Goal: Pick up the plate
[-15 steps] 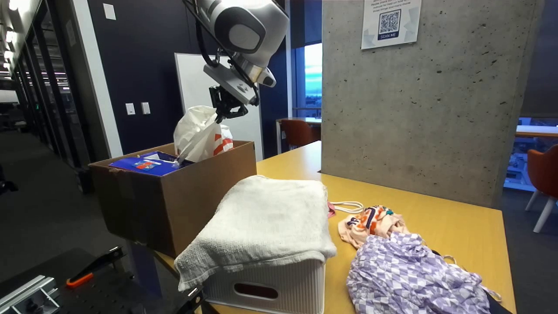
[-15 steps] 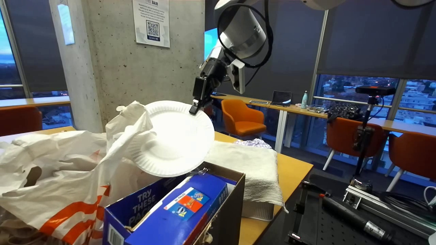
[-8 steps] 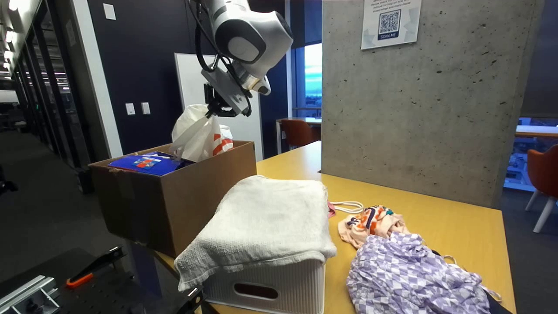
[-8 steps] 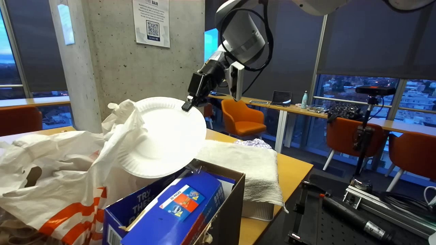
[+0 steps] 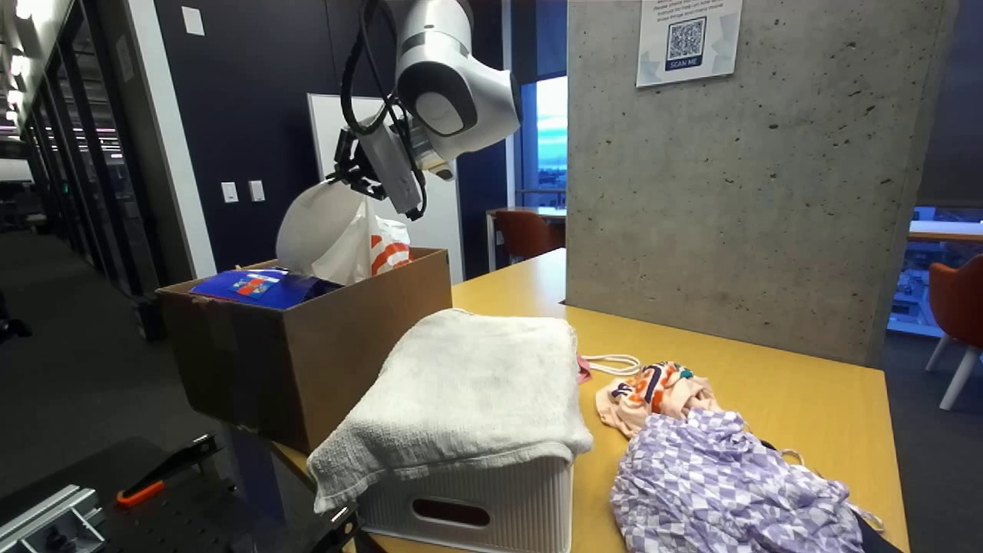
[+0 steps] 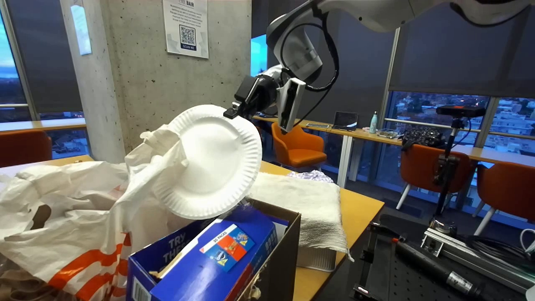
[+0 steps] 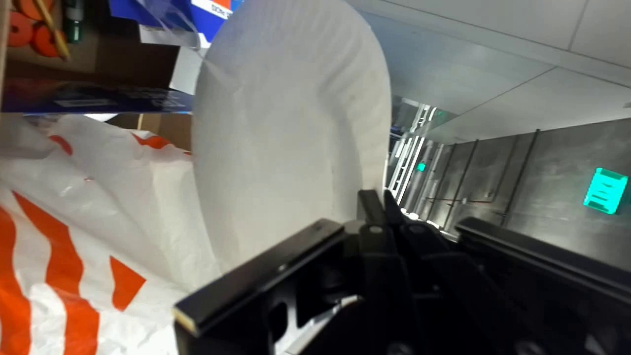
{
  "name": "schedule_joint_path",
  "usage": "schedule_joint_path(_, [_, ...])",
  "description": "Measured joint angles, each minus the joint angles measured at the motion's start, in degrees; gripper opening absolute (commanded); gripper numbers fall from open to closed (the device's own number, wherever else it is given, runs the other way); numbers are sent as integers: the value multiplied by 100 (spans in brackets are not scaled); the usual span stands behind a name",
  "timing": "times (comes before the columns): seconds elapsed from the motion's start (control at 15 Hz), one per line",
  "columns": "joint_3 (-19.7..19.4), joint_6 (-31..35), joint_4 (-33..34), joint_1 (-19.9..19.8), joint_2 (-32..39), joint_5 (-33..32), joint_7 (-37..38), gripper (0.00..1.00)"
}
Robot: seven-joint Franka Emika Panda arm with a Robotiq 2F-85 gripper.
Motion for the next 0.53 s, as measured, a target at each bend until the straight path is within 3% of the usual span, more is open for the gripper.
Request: schedule_joint_path(0.53, [-251,-821,264,10,75,430,0,0])
